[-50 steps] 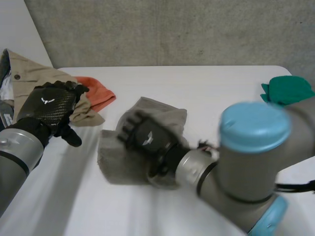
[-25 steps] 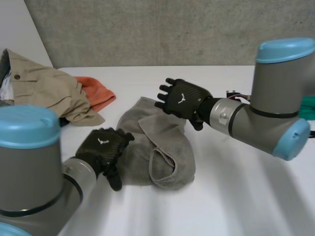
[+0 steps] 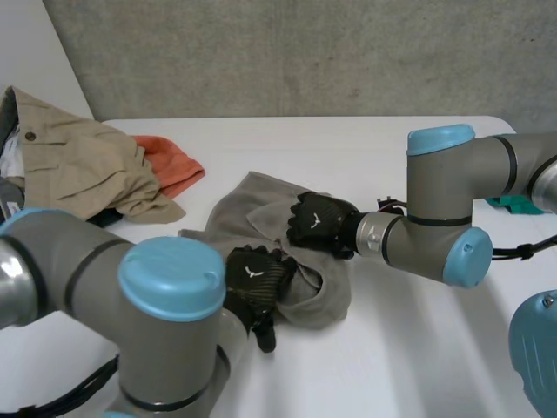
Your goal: Fold the laundry.
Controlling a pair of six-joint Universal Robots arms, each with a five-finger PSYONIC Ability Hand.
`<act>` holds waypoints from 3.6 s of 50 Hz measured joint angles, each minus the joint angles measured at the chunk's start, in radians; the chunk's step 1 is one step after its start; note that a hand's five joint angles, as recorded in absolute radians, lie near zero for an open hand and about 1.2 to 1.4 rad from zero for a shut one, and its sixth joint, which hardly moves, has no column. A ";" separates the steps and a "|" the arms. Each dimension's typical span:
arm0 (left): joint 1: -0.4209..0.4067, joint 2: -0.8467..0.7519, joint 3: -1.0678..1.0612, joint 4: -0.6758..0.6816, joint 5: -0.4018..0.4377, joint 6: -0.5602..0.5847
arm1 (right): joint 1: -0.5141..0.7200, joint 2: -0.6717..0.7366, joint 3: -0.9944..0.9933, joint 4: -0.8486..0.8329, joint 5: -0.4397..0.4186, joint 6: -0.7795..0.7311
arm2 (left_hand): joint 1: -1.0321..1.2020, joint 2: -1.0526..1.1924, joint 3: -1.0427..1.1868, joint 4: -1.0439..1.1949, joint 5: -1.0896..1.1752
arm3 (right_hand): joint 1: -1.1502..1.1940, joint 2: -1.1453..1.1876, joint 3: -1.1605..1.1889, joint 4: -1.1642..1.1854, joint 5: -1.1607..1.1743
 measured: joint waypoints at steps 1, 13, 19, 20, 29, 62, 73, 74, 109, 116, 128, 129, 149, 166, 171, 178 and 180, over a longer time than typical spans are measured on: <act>-0.003 -0.021 0.020 0.003 -0.002 0.002 | -0.002 0.001 0.001 -0.018 0.003 0.017 | 0.140 0.133 0.118 0.121 0.114 | 0.146 0.151 0.146 0.146 0.151; 0.061 -0.094 0.249 -0.014 -0.115 0.069 | -0.009 -0.036 -0.010 -0.272 0.063 0.195 | 0.890 0.937 0.930 0.940 0.890 | 0.583 0.678 0.687 0.701 0.653; 0.143 0.042 0.385 0.107 -0.176 0.125 | -0.007 -0.151 -0.010 -0.570 0.226 0.407 | 0.890 0.937 0.930 0.944 0.890 | 0.583 0.678 0.688 0.702 0.653; 0.157 0.070 0.401 0.145 -0.177 0.138 | -0.007 -0.178 0.000 -0.627 0.257 0.451 | 0.890 0.937 0.930 0.944 0.890 | 0.583 0.678 0.688 0.702 0.654; 0.203 0.219 0.356 0.350 -0.132 0.274 | -0.024 -0.383 0.211 -0.976 0.382 0.683 | 0.890 0.938 0.930 0.944 0.890 | 0.583 0.678 0.690 0.702 0.675; 0.088 0.227 -0.143 0.127 -0.042 0.295 | -0.134 -0.561 0.623 -0.311 0.279 0.666 | 0.190 0.205 0.200 0.198 0.183 | 0.003 0.007 0.001 0.002 -0.017; 0.327 0.304 -0.101 0.040 0.182 0.281 | -0.148 -0.449 0.263 0.042 0.181 0.554 | 0.074 0.079 0.075 0.074 0.053 | -0.085 -0.067 -0.082 -0.086 -0.103; 0.345 0.301 -0.098 0.035 0.198 0.279 | -0.144 -0.421 0.226 0.070 0.179 0.544 | 0.072 0.077 0.073 0.072 0.050 | -0.085 -0.067 -0.082 -0.086 -0.103; 0.426 0.150 -0.032 0.064 0.312 0.242 | -0.038 -0.406 0.011 0.195 0.153 0.620 | -0.059 -0.051 -0.049 -0.049 -0.043 | 0.607 0.675 0.689 0.702 0.660; 0.418 0.104 -0.004 0.066 0.310 0.200 | -0.024 -0.593 0.120 0.071 0.140 0.685 | -0.059 -0.051 -0.049 -0.049 -0.043 | 0.607 0.675 0.691 0.702 0.660; 0.400 -0.013 0.088 0.035 0.285 0.122 | 0.005 -0.766 0.191 -0.059 0.143 0.831 | -0.059 -0.051 -0.049 -0.049 -0.043 | 0.607 0.675 0.694 0.703 0.660; 0.393 -0.029 0.097 0.017 0.280 0.108 | 0.005 -0.779 0.191 -0.071 0.144 0.855 | -0.059 -0.051 -0.049 -0.049 -0.043 | 0.607 0.675 0.694 0.703 0.660; 0.198 -0.147 0.188 -0.016 0.131 -0.223 | 0.024 -0.898 0.214 -0.105 0.146 1.058 | 0.090 0.097 0.095 0.102 0.085 | 0.607 0.675 0.694 0.704 0.660; 0.112 -0.187 0.247 0.016 -0.130 -0.279 | 0.069 -0.977 0.257 -0.098 0.157 1.076 | 0.893 0.920 0.910 0.925 0.892 | 0.607 0.675 0.694 0.706 0.660; 0.161 -0.136 0.216 -0.009 -0.184 -0.283 | -0.005 -0.998 0.272 -0.105 0.151 1.084 | 0.893 0.938 0.931 0.940 0.894 | 0.607 0.675 0.694 0.706 0.660; 0.328 0.143 0.075 0.017 -0.165 -0.262 | -0.196 -0.977 0.302 -0.104 0.098 1.034 | 0.893 0.938 0.931 0.943 0.894 | 0.607 0.675 0.694 0.706 0.660; 0.384 0.245 0.026 0.038 -0.123 -0.226 | -0.253 -0.959 0.315 -0.101 0.074 1.006 | 0.893 0.938 0.931 0.944 0.894 | 0.607 0.675 0.694 0.706 0.660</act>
